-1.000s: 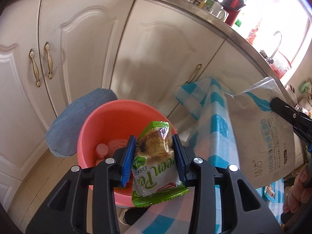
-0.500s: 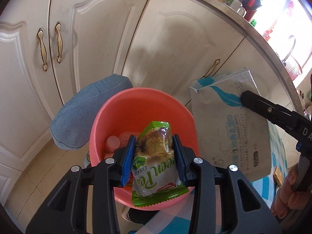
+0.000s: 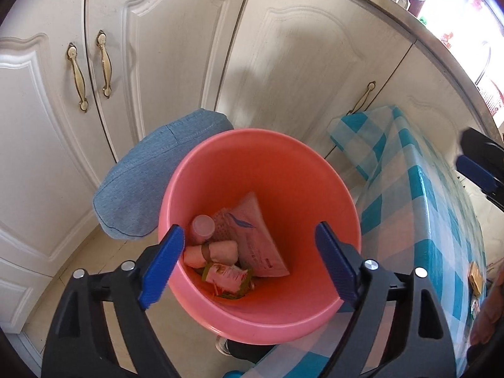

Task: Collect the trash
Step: 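Carry the green packet and white packet to the red bucket and open both tools, then move both open tools back over the table toward the sponge and blue packet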

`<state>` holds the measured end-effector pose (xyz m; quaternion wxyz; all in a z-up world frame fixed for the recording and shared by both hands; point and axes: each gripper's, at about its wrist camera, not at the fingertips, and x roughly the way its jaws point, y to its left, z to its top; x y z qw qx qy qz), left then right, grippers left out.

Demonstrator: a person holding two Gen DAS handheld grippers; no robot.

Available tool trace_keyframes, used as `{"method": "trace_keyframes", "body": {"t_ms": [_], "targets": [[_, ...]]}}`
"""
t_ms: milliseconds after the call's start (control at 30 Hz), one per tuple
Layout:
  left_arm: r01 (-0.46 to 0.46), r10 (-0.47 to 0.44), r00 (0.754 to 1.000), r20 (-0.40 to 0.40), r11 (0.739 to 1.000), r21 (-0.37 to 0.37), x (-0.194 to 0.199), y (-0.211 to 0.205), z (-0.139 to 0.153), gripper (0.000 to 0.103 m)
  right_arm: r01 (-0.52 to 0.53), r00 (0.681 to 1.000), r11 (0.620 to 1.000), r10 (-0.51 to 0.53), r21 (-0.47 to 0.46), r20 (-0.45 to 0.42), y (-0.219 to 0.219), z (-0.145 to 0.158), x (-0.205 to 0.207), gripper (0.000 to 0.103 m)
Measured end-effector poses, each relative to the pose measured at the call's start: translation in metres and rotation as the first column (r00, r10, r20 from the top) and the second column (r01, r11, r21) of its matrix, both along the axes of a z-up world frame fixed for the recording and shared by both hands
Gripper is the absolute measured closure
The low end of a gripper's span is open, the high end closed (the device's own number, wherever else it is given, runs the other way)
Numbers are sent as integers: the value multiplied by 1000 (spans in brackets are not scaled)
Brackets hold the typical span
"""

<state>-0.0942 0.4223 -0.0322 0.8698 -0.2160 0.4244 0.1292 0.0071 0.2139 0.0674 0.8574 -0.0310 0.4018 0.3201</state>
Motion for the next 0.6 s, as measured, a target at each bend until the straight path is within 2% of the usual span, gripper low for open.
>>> {"method": "trace_keyframes", "body": {"t_ms": [333,600], "targets": [[32,-31,998,48,999,-12,-7,-21,19,13,114,992,993,-115,22,60,-64,19,-31,12],[93,-84,991,100,992,-81,-9,-50,33,12,177,979,982,-183,68,95,-111,24,-60,11]]}}
